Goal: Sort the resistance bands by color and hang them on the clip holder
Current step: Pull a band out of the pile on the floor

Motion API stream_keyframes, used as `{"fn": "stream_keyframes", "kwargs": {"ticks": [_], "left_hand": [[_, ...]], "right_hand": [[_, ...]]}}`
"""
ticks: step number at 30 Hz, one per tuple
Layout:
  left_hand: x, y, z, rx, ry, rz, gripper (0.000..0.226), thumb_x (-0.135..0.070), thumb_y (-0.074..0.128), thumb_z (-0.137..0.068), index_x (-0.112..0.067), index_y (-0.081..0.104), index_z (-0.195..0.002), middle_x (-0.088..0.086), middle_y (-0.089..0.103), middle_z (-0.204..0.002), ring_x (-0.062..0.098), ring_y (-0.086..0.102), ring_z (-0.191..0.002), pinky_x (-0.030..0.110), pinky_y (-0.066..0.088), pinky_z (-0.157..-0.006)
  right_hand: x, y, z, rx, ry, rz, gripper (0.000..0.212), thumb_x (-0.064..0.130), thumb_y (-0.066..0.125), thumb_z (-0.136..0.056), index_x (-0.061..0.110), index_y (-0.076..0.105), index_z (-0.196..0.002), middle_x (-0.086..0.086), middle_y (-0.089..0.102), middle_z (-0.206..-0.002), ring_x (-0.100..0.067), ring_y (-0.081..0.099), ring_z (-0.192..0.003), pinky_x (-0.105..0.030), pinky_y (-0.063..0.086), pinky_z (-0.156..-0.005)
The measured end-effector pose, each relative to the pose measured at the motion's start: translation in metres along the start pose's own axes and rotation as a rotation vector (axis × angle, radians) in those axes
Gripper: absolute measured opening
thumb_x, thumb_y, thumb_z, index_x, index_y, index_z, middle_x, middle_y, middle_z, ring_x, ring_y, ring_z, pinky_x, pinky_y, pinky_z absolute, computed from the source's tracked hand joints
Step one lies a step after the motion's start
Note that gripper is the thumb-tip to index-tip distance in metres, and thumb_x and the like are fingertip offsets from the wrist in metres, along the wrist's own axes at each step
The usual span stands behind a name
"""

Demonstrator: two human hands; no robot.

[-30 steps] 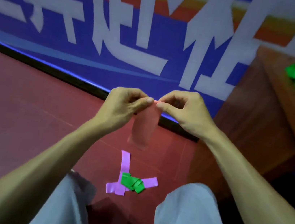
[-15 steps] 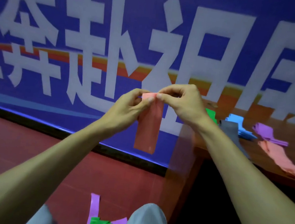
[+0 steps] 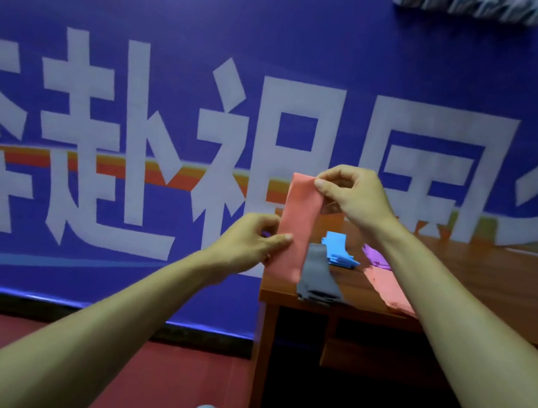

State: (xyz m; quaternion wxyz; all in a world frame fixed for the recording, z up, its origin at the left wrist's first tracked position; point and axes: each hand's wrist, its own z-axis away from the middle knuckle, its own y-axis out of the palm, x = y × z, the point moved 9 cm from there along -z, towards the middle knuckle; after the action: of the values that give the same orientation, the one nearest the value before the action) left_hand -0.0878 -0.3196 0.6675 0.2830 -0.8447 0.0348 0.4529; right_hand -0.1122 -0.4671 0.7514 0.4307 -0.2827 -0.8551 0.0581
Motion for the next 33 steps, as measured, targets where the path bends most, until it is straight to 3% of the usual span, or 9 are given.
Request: {"fn": "stream_keyframes", "kwargs": {"ticks": [4,8,12,18,22,24,27,29,33], "left_hand": [[-0.015,0.040,-0.018,0.011,0.024,0.002,0.019,-0.016,0.058,-0.095,-0.006,0.064,-0.109,0.005,0.065,-0.092,0.013,0.063,-0.072,0.027,0.054,-0.065],[-0.018,0.096,-0.043,0.082,-0.042,0.086,0.022,-0.008,0.059,-0.092,0.002,0.062,-0.112,0.021,0.067,-0.093,0.021,0.067,-0.074,0.027,0.057,-0.062],[-0.007,0.148,-0.071,0.089,-0.160,0.227,0.024,0.004,0.060,-0.088,0.008,0.058,-0.112,0.014,0.058,-0.072,0.004,0.054,-0.042,0.021,0.053,-0.046],[0.023,0.202,-0.097,0.141,-0.410,0.461,0.027,0.008,0.064,-0.084,0.009,0.057,-0.110,0.011,0.059,-0.077,0.009,0.055,-0.047,0.020,0.052,-0.045],[0.043,0.223,-0.106,0.176,-0.549,0.534,0.043,0.008,0.069,-0.079,0.009,0.055,-0.120,0.018,0.064,-0.097,0.018,0.061,-0.061,0.021,0.053,-0.044],[0.048,0.230,-0.108,0.188,-0.566,0.496,0.043,0.009,0.070,-0.078,0.011,0.053,-0.117,0.019,0.064,-0.098,0.019,0.065,-0.061,0.024,0.056,-0.046],[0.054,0.238,-0.111,0.240,-0.545,0.337,0.027,0.005,0.073,-0.077,0.004,0.051,-0.093,0.016,0.062,-0.073,0.015,0.061,-0.043,0.030,0.059,-0.054],[0.054,0.241,-0.111,0.281,-0.518,0.227,0.024,0.000,0.075,-0.078,-0.003,0.051,-0.077,0.014,0.062,-0.060,0.014,0.058,-0.040,0.024,0.057,-0.053],[0.044,0.242,-0.116,0.323,-0.422,-0.002,0.023,-0.009,0.074,-0.081,-0.010,0.052,-0.088,0.009,0.063,-0.059,0.010,0.056,-0.039,0.019,0.046,-0.042]], "right_hand": [[-0.025,-0.046,0.002,-0.082,0.049,0.026,0.004,0.007,0.065,-0.089,0.005,0.069,-0.090,-0.009,0.067,-0.082,-0.019,0.065,-0.069,-0.026,0.058,-0.059],[-0.062,-0.083,-0.004,-0.112,0.146,0.051,0.014,0.006,0.064,-0.089,0.015,0.066,-0.078,-0.003,0.064,-0.076,-0.016,0.063,-0.067,-0.035,0.058,-0.065],[-0.103,-0.112,-0.013,-0.123,0.225,0.111,0.011,0.008,0.065,-0.089,0.014,0.067,-0.080,-0.008,0.065,-0.082,-0.020,0.064,-0.073,-0.039,0.058,-0.066],[-0.174,-0.136,-0.019,-0.147,0.325,0.253,0.013,0.014,0.067,-0.088,0.008,0.072,-0.099,-0.005,0.069,-0.093,-0.018,0.065,-0.081,-0.029,0.056,-0.067],[-0.231,-0.136,-0.023,-0.030,0.450,0.206,0.016,0.010,0.068,-0.085,0.006,0.071,-0.100,-0.006,0.066,-0.087,-0.021,0.062,-0.084,-0.034,0.053,-0.077],[-0.255,-0.134,-0.020,-0.005,0.487,0.228,0.017,0.008,0.068,-0.085,0.008,0.070,-0.101,-0.004,0.066,-0.089,-0.022,0.064,-0.087,-0.029,0.052,-0.073],[-0.285,-0.130,-0.012,0.019,0.543,0.246,0.020,0.006,0.070,-0.081,0.011,0.072,-0.100,-0.006,0.068,-0.096,-0.020,0.064,-0.088,-0.024,0.049,-0.071],[-0.291,-0.128,-0.005,0.042,0.560,0.307,0.018,0.008,0.072,-0.079,0.014,0.074,-0.096,-0.008,0.070,-0.101,-0.015,0.060,-0.081,-0.024,0.048,-0.071],[-0.284,-0.128,0.006,0.005,0.506,0.412,0.009,0.013,0.074,-0.082,0.014,0.076,-0.090,0.003,0.068,-0.089,-0.010,0.057,-0.081,-0.025,0.044,-0.074]]}}
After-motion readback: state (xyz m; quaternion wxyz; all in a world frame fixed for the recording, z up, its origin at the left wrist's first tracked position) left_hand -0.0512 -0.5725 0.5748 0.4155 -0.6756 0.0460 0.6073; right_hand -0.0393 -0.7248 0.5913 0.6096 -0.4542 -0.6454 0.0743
